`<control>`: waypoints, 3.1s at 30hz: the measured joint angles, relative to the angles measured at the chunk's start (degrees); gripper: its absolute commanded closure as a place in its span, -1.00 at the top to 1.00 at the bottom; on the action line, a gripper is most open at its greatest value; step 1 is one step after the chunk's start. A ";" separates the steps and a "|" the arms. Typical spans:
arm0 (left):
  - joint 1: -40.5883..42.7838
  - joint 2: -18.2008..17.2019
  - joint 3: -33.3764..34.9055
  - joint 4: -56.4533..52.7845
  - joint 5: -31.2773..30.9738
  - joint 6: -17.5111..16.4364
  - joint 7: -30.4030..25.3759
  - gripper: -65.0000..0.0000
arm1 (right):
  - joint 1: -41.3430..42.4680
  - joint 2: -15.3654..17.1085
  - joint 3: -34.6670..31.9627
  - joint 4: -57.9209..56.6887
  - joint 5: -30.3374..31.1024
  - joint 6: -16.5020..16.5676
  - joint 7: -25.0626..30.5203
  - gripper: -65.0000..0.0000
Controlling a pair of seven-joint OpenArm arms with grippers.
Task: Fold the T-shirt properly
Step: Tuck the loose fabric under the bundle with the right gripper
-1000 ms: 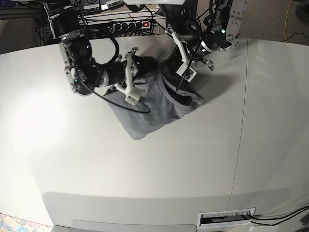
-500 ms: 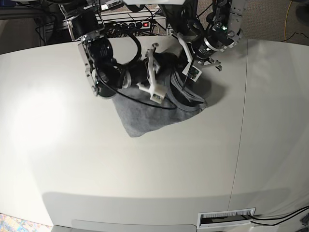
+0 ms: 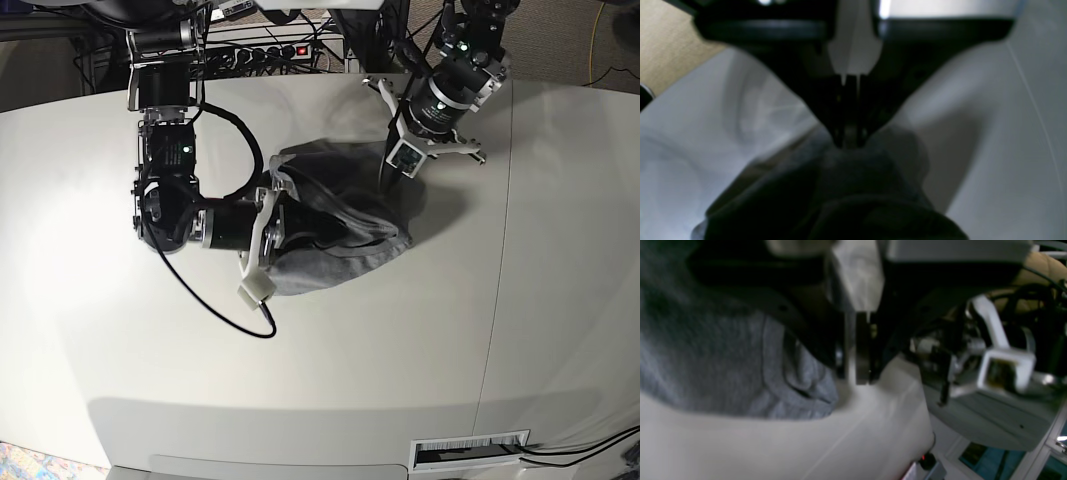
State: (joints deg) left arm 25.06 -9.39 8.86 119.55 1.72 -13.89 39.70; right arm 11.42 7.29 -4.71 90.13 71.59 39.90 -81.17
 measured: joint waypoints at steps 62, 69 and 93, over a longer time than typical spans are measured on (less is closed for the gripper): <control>1.95 0.00 0.02 -1.51 3.72 0.63 -2.51 -1.00 | -13.53 7.72 -4.42 7.72 0.55 0.02 0.20 -0.48; 1.92 0.00 0.02 -1.51 3.63 0.66 -2.49 -1.00 | -14.23 7.74 -4.42 7.74 -5.35 0.02 0.24 -0.48; 1.92 -0.02 0.02 -1.51 1.90 0.63 -2.91 -1.00 | -14.27 4.61 -8.87 7.76 -22.08 0.00 4.70 -1.00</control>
State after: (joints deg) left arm 26.98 -9.41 8.88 118.04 3.62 -13.26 36.80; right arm -2.85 11.90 -13.58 97.89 49.52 39.90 -76.47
